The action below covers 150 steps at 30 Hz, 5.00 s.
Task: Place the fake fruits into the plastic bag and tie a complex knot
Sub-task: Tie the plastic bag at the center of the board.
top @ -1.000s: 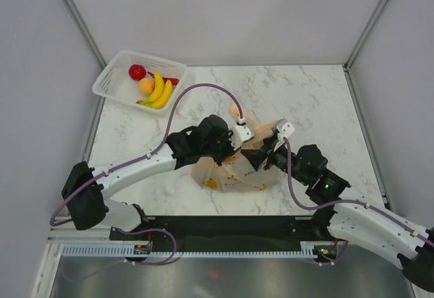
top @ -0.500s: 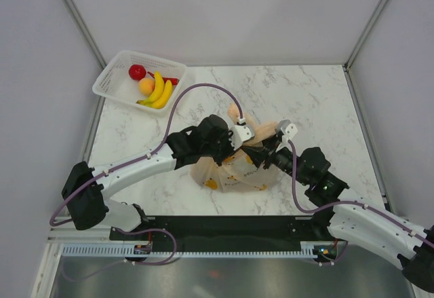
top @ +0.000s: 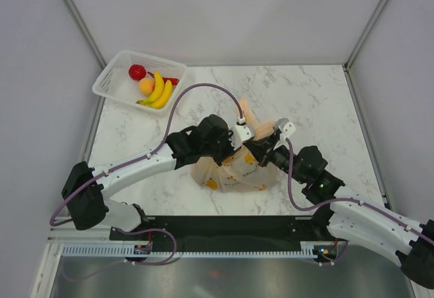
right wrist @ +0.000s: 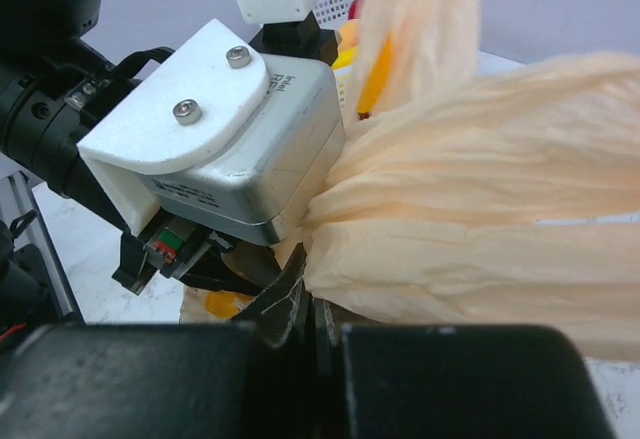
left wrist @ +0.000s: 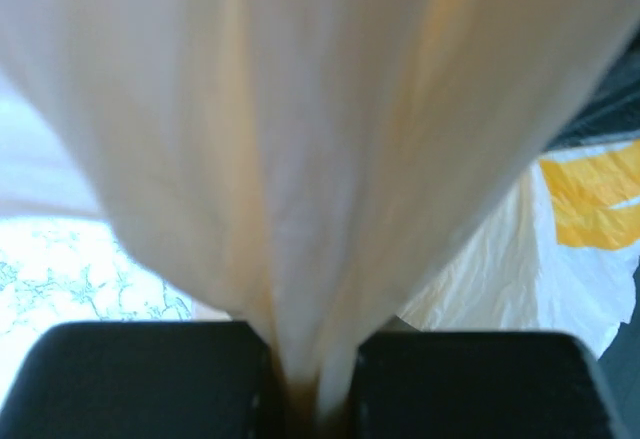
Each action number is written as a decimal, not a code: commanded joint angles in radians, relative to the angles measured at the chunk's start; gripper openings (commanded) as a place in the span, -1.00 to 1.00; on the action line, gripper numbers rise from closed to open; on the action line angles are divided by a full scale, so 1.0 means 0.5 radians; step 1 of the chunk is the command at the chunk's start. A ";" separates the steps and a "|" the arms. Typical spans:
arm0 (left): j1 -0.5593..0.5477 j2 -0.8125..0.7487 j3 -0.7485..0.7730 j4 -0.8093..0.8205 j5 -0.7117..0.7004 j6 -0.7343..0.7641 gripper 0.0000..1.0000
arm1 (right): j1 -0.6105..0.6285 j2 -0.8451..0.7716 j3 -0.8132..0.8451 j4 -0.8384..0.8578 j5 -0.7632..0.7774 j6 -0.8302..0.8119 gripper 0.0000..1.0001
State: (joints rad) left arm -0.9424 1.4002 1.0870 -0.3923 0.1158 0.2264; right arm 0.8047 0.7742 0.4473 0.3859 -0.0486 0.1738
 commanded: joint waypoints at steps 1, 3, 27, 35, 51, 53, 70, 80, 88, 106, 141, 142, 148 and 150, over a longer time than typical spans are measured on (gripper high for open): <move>0.004 -0.030 0.059 0.024 0.036 0.029 -0.95 | -0.005 0.010 0.035 0.118 -0.022 0.002 -1.00; 0.004 -0.039 0.056 0.027 -0.007 0.023 -0.95 | -0.005 0.028 0.038 0.097 -0.062 -0.001 -1.00; 0.007 -0.297 -0.161 0.285 0.014 -0.048 -0.95 | -0.005 0.004 0.020 -0.029 -0.182 0.008 -0.22; 0.007 -0.134 -0.073 0.245 0.189 -0.005 -0.95 | -0.005 -0.039 0.026 0.057 -0.240 -0.007 0.09; 0.007 -0.119 -0.060 0.162 0.226 0.017 -0.95 | -0.005 0.022 -0.005 0.323 -0.139 0.116 -0.14; 0.007 -0.116 -0.057 0.162 0.232 0.020 -0.95 | -0.005 0.013 -0.014 0.382 -0.136 0.140 -0.10; 0.007 -0.141 -0.051 0.156 0.232 0.007 -0.95 | -0.005 0.136 -0.017 0.642 -0.121 0.275 0.00; 0.007 -0.171 -0.045 0.153 0.177 0.004 -0.95 | -0.005 0.188 0.032 0.615 -0.160 0.233 -0.96; 0.007 -0.297 -0.045 0.159 -0.056 -0.088 -0.95 | -0.005 0.133 0.017 0.468 -0.170 0.146 -1.00; 0.007 -0.386 -0.094 0.260 -0.112 -0.109 -0.05 | -0.002 0.154 0.167 0.287 -0.105 0.008 -1.00; 0.004 -0.319 -0.152 0.606 -0.446 0.170 0.44 | -0.005 0.256 0.345 0.155 -0.065 0.082 -1.00; 0.004 -0.309 -0.158 0.631 -0.498 0.173 0.20 | -0.005 0.259 0.345 0.161 -0.062 0.085 -1.00; 0.004 -0.355 -0.296 0.926 -0.385 0.158 -0.59 | -0.005 0.277 0.351 0.192 -0.071 0.103 -1.00; 0.004 -0.370 -0.321 0.969 -0.397 0.149 -0.86 | -0.005 0.292 0.366 0.210 -0.081 0.110 -1.00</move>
State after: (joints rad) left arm -0.9451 1.2446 0.9470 -0.0341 -0.0513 0.2749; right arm 0.8021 0.9188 0.5789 0.4255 -0.0711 0.2134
